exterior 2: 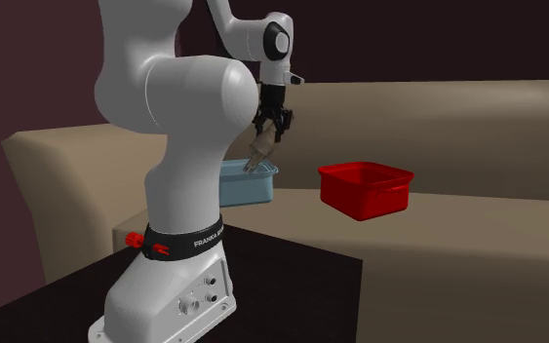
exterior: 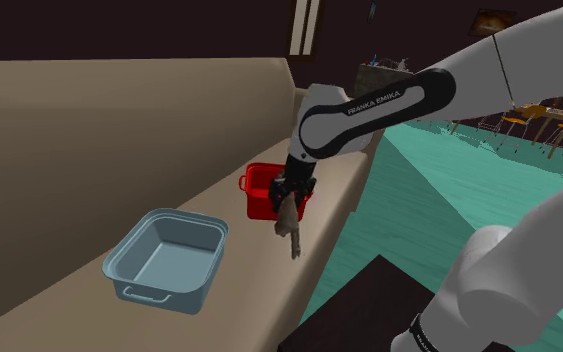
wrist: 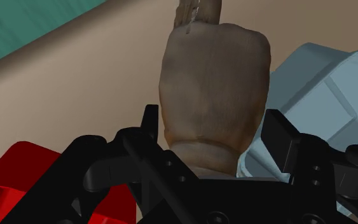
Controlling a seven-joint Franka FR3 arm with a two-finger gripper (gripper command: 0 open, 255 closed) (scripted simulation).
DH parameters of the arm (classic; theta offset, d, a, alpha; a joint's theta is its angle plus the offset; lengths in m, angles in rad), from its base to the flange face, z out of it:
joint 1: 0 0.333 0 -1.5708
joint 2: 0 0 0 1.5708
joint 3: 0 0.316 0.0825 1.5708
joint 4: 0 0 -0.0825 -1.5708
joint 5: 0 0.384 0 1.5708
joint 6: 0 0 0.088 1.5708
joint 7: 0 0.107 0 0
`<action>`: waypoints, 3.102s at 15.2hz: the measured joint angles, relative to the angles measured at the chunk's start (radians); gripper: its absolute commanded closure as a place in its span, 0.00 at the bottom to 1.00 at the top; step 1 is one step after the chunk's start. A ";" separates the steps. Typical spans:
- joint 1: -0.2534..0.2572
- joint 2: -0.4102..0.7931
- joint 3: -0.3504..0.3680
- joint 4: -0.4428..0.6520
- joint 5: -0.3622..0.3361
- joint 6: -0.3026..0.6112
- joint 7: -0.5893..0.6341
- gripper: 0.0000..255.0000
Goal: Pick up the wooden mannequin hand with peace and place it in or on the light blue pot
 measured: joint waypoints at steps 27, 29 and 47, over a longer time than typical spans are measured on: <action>0.199 0.822 0.129 1.080 -0.147 -0.219 0.405 1.00; 0.202 0.833 0.129 1.069 -0.148 -0.198 0.406 1.00; 0.204 0.899 0.125 1.009 -0.152 -0.071 0.398 0.00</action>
